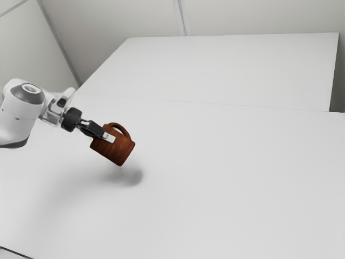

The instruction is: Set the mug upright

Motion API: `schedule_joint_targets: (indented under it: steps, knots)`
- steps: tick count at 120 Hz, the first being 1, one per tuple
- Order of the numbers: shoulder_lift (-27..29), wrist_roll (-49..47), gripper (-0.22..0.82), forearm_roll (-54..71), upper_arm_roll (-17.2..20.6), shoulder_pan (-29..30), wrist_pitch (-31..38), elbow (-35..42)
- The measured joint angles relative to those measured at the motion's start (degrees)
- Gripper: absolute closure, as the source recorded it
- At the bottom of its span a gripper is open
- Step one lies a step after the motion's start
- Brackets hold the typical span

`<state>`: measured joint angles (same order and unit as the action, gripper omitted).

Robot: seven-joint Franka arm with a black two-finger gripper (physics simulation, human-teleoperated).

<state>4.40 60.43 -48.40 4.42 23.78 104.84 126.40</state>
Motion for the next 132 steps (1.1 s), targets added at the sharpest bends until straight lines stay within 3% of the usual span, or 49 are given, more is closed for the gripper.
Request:
schedule_joint_targets:
  steps: [15,29,50,79,132]
  knots:
    - [2.6,-4.2,0.78,8.8,-0.1,-9.2,1.6,-1.9]
    - [6.0,-10.1,0.79,18.7,1.2,-12.5,2.7,-2.3]
    - [12.2,-20.4,0.79,31.3,7.0,-13.3,3.8,-0.7]
    - [15.3,-33.9,0.79,42.0,11.2,-13.2,9.2,6.6]
    - [15.1,-49.6,0.79,48.5,12.1,-13.3,31.3,19.8]
